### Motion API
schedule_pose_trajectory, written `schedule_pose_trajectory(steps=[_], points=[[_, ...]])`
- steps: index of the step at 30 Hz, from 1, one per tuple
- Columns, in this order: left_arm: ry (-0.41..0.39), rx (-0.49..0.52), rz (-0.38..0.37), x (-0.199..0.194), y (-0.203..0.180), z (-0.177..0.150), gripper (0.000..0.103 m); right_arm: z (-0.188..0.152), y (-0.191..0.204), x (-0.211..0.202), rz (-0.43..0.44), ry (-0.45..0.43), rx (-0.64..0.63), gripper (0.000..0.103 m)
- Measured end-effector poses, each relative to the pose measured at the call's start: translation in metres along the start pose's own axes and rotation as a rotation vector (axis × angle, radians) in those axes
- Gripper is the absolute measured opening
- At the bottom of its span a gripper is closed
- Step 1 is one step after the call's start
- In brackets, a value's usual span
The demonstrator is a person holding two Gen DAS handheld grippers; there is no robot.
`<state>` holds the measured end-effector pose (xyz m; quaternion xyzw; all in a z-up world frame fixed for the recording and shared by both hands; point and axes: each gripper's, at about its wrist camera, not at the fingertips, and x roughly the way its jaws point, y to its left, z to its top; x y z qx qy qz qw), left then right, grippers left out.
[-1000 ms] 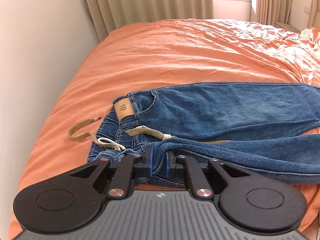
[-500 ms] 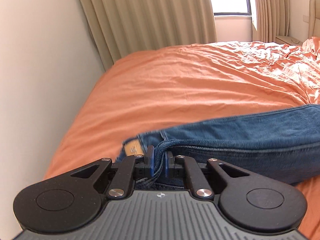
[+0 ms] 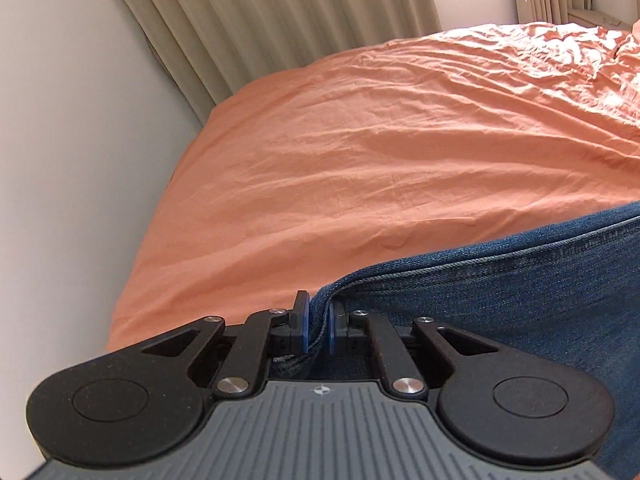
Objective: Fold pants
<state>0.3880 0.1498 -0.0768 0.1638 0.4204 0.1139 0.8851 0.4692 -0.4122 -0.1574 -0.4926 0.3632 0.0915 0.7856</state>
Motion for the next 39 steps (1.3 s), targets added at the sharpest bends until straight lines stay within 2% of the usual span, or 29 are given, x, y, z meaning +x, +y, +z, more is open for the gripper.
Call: schedule_pose_trajectory(steps=[7,15,17,19,20,21,23,25,31,34,39], points=[[0.091,0.041,0.01,0.079,-0.025,0.005,0.01,0.022,0.028,0.089,0.077,0.067,-0.011,0.0],[0.137,0.051,-0.008,0.117,-0.035,-0.005,0.012,0.027,0.038,0.116,0.103,0.104,0.051,0.0],[0.13,0.064,-0.012,0.114,-0.034,-0.007,0.016,0.03,0.036,0.114,0.068,0.115,0.073,0.009],[0.127,0.062,-0.027,0.109,-0.028,-0.005,0.022,0.031,0.031,0.103,0.022,0.119,0.129,0.04],[0.12,0.053,-0.048,0.105,-0.023,-0.004,0.03,0.031,0.027,0.094,0.021,0.112,0.171,0.044],[0.107,0.036,-0.079,0.098,-0.016,-0.003,0.055,0.032,0.025,0.086,0.027,0.11,0.218,0.045],[0.053,-0.016,-0.108,0.078,0.001,-0.003,0.081,0.034,0.025,0.062,0.057,0.093,0.325,0.046],[0.016,-0.065,-0.147,0.057,0.022,-0.004,0.08,0.038,0.032,0.035,0.122,0.054,0.412,0.051],[-0.024,-0.292,-0.187,0.017,0.105,-0.032,0.08,0.059,0.081,-0.03,0.317,-0.033,0.629,0.052],[-0.016,-0.456,-0.19,0.013,0.144,-0.062,0.079,0.074,0.108,-0.05,0.389,-0.065,0.742,0.052],[0.023,-0.776,-0.261,0.024,0.19,-0.136,0.079,0.097,0.147,-0.069,0.467,-0.063,0.93,0.052]])
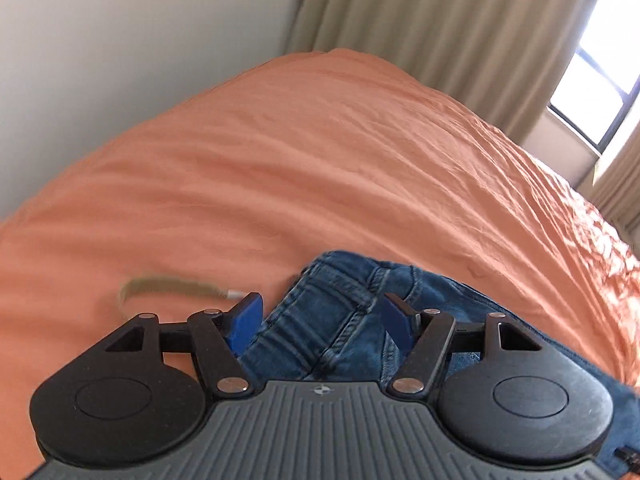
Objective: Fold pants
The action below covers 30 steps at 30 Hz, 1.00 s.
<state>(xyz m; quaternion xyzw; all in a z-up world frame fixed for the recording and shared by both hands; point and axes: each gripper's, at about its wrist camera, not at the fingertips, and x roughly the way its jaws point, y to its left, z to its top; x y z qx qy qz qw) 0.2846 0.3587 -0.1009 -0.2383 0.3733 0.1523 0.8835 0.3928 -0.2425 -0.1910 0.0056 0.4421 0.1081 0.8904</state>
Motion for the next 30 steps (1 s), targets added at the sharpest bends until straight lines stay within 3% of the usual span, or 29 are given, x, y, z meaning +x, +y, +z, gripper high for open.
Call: schedule_pose_trajectory(steps=[3,8,10,12,14,15,17,21,23,27,30], points=[[-0.01,-0.191,-0.037,0.004,0.042,-0.028,0.079,-0.011,0.022,0.001,0.016,0.009,0.074,0.052],[0.006,-0.534,-0.202,0.036,0.099,-0.076,0.08,-0.027,0.051,0.0,-0.016,0.014,0.102,0.055],[-0.022,-0.596,-0.259,0.049,0.104,-0.085,0.08,-0.029,0.057,-0.001,-0.035,0.017,0.104,0.056],[-0.033,-0.616,-0.298,0.061,0.1,-0.084,0.069,-0.03,0.062,-0.002,-0.05,0.019,0.108,0.056],[-0.013,-0.598,-0.299,0.073,0.091,-0.078,0.056,-0.03,0.062,-0.003,-0.059,0.016,0.118,0.056],[-0.024,-0.571,-0.266,0.074,0.085,-0.074,0.032,-0.03,0.064,-0.004,-0.064,0.017,0.122,0.056],[-0.071,-0.488,-0.233,0.066,0.071,-0.062,0.022,-0.028,0.06,-0.003,-0.069,0.019,0.128,0.056],[-0.199,-0.265,-0.227,0.016,0.026,-0.034,0.02,-0.028,0.056,-0.005,-0.082,0.017,0.129,0.055],[-0.214,-0.174,-0.172,0.012,0.013,-0.027,0.02,-0.029,0.052,-0.005,-0.086,0.019,0.15,0.055],[-0.097,-0.128,-0.031,0.064,0.019,-0.03,0.02,-0.034,0.047,-0.014,-0.069,0.01,0.188,0.055],[-0.034,-0.115,0.024,0.094,0.024,-0.047,0.021,-0.039,0.047,-0.023,-0.062,0.001,0.187,0.055]])
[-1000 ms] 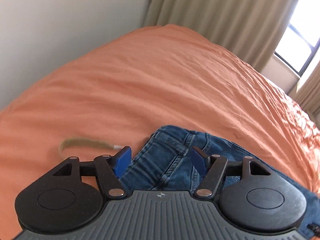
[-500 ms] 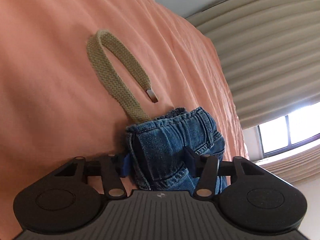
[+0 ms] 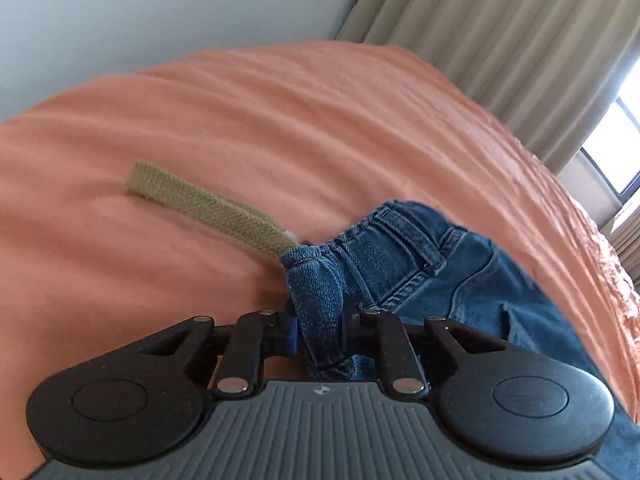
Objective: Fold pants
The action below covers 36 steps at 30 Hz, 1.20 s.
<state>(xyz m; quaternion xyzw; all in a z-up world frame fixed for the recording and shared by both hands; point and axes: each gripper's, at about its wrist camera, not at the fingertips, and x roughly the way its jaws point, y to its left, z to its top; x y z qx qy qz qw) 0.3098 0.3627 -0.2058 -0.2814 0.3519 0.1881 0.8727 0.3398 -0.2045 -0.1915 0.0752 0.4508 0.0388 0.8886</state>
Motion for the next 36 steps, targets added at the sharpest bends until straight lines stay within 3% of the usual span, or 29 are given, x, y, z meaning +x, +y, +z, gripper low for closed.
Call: schedule_pose_trajectory(steps=[2,5,6,8,12,19,22,28,31,34,35,36], points=[[0.02,0.002,0.009,0.003,0.0,-0.001,0.023,-0.003,-0.002,-0.006,0.013,0.002,0.007,0.055],[0.046,0.037,0.043,0.0,-0.013,0.006,0.04,-0.011,0.001,-0.017,0.059,-0.004,0.017,0.055],[0.04,0.057,0.057,-0.006,-0.016,0.008,0.049,-0.014,0.005,-0.021,0.075,-0.011,0.009,0.055],[-0.012,0.108,0.087,-0.031,-0.022,0.009,0.056,-0.025,0.02,-0.031,0.118,-0.028,-0.032,0.055],[-0.121,0.333,0.115,-0.078,-0.051,-0.003,0.048,-0.052,0.064,-0.041,0.223,-0.043,-0.193,0.054],[-0.066,0.663,-0.026,-0.132,-0.103,-0.047,0.048,-0.1,0.149,-0.032,0.34,-0.065,-0.526,0.052],[-0.047,0.712,-0.059,-0.138,-0.117,-0.065,0.046,-0.115,0.175,-0.02,0.319,-0.1,-0.658,0.053],[-0.01,0.767,-0.103,-0.14,-0.13,-0.085,0.046,-0.11,0.203,-0.011,0.305,-0.19,-0.789,0.053],[0.01,0.773,-0.118,-0.134,-0.133,-0.09,0.046,-0.104,0.208,0.002,0.285,-0.195,-0.792,0.053],[0.025,0.76,-0.137,-0.129,-0.133,-0.095,0.045,-0.092,0.205,0.019,0.296,-0.137,-0.695,0.052],[0.031,0.754,-0.138,-0.128,-0.133,-0.096,0.044,-0.09,0.204,0.02,0.314,-0.13,-0.663,0.047],[0.038,0.752,-0.138,-0.126,-0.133,-0.098,0.042,-0.091,0.205,0.017,0.331,-0.132,-0.653,0.032]])
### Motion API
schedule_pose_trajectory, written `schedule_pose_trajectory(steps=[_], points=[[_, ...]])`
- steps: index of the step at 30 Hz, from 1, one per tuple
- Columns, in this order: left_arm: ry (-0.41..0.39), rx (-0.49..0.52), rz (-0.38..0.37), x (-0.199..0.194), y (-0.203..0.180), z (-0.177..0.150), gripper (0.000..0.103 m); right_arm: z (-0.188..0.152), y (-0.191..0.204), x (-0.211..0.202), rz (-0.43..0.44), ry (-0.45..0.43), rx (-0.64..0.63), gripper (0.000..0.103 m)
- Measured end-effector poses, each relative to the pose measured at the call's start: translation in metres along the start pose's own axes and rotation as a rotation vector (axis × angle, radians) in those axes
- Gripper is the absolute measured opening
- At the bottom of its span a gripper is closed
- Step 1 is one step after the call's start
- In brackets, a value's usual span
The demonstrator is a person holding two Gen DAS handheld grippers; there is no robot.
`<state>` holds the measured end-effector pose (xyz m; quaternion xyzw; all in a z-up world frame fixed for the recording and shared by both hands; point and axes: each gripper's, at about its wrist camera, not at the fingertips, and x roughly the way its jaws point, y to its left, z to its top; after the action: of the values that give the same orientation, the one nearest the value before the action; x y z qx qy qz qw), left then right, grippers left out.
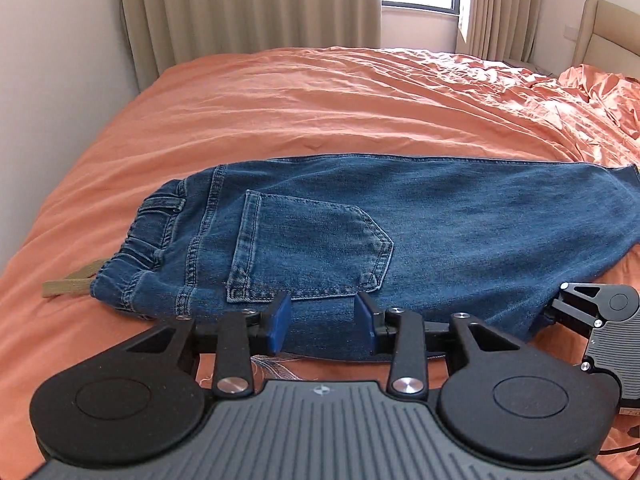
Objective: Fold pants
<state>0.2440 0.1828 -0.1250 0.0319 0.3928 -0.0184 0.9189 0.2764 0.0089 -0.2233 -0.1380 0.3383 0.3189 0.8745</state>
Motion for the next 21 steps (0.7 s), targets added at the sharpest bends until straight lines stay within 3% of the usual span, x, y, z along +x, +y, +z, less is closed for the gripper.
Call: schedule_pose_trajectory(steps=[2,3,4,7,13,17,18,21], points=[[0.011,0.004,-0.003,0.002,-0.001,-0.002,0.041,0.0,0.014,-0.012,-0.001,-0.038,-0.034,0.019],[0.015,0.008,-0.003,0.002,-0.001,-0.002,0.041,-0.002,0.022,-0.017,-0.025,-0.058,-0.061,0.019],[0.02,0.01,-0.003,0.003,-0.002,-0.003,0.04,-0.005,0.027,-0.019,-0.046,-0.058,-0.067,0.012],[0.035,0.01,-0.008,0.003,-0.004,-0.004,0.038,-0.015,0.029,-0.021,-0.049,-0.039,-0.007,0.006],[0.056,0.03,-0.017,-0.004,-0.02,-0.005,0.038,-0.032,0.038,-0.019,-0.075,-0.024,-0.017,0.002],[0.078,0.002,-0.041,-0.009,-0.033,-0.003,0.038,-0.039,0.05,-0.028,-0.043,-0.016,-0.11,0.0],[0.078,0.005,-0.04,-0.01,-0.039,-0.002,0.038,-0.043,0.052,-0.032,-0.07,-0.021,-0.123,0.0],[0.059,0.043,-0.016,-0.017,-0.058,0.001,0.038,-0.045,0.028,-0.053,-0.063,-0.026,0.05,0.0]])
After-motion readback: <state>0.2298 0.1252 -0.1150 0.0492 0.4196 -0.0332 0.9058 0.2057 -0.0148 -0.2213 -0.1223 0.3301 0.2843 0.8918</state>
